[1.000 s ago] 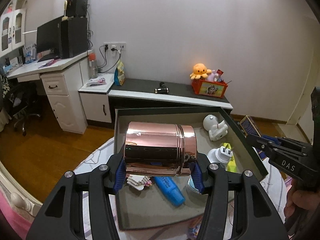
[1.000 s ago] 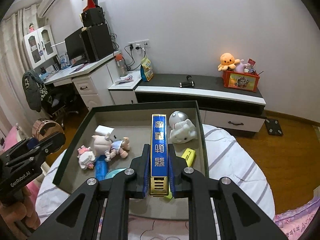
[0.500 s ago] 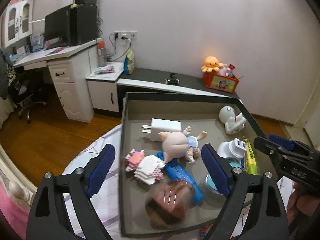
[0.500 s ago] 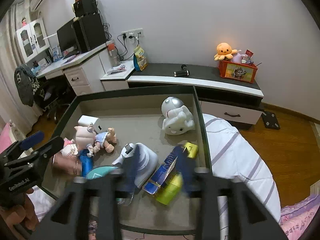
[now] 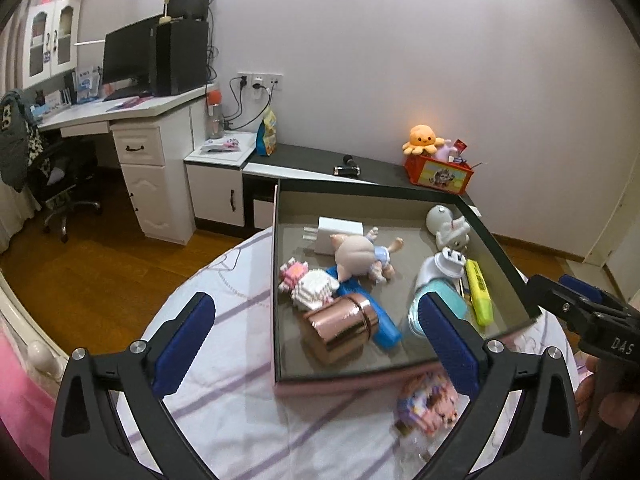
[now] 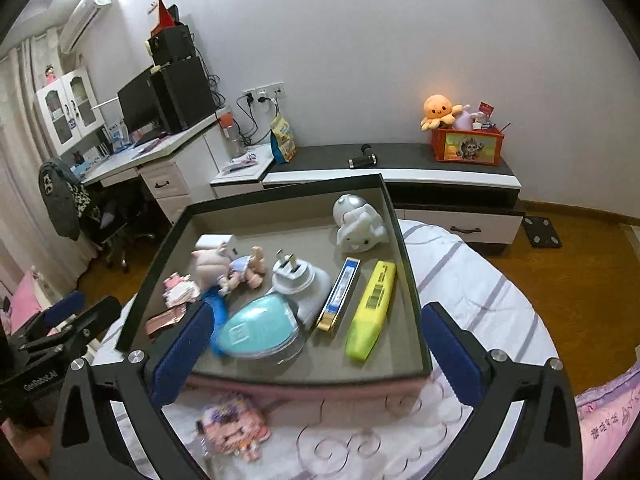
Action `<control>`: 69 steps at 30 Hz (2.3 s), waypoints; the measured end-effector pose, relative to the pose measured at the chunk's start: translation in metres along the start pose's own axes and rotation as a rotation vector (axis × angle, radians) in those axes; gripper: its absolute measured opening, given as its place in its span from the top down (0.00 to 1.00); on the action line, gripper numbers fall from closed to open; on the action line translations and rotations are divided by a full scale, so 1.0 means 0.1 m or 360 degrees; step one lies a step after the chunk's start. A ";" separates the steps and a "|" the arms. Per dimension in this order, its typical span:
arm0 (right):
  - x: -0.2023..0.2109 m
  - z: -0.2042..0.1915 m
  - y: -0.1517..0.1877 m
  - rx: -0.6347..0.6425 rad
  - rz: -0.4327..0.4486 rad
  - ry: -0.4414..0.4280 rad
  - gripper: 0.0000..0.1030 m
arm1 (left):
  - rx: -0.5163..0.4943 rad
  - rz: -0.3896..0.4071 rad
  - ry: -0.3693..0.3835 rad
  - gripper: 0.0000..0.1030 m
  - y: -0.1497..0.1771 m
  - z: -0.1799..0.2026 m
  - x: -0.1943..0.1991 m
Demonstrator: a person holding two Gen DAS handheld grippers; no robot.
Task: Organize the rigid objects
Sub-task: 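Place copper cup in pink box with left gripper while right gripper places harmonica, then move both grippers back toward the glass bottle and block figure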
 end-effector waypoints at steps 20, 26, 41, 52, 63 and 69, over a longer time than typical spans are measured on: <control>1.01 -0.10 0.52 -0.0010 0.0168 0.0035 0.00 | -0.0033 0.0037 0.0013 0.00 0.50 0.08 0.90; 1.25 -0.16 0.70 0.0016 0.0198 0.0052 0.00 | -0.0029 0.0058 0.0013 0.00 0.63 0.08 1.12; 1.39 -0.29 0.99 0.0067 0.0160 0.0051 0.00 | -0.0051 -0.0008 0.0030 0.00 1.00 0.11 1.28; 1.40 -0.26 0.99 0.0060 0.0166 0.0055 0.00 | -0.0079 -0.0010 0.0041 0.00 1.00 0.21 1.29; 1.16 -0.10 1.02 0.0010 0.0085 0.0064 0.00 | -0.0083 -0.0094 0.0048 0.00 1.09 0.34 0.98; 0.94 0.05 1.08 -0.0030 0.0013 0.0075 0.00 | -0.0097 -0.0189 0.0079 0.00 1.19 0.51 0.66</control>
Point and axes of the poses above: each gripper's, at about its wrist camera, not at the fingertips, and x roughly against the way its jaws point, z to its right, y to its underside, the point moved 6 cm from there along -x, roughly the way its jaws point, and after that the axes turned 3 degrees about x, right-handed, at the moved point
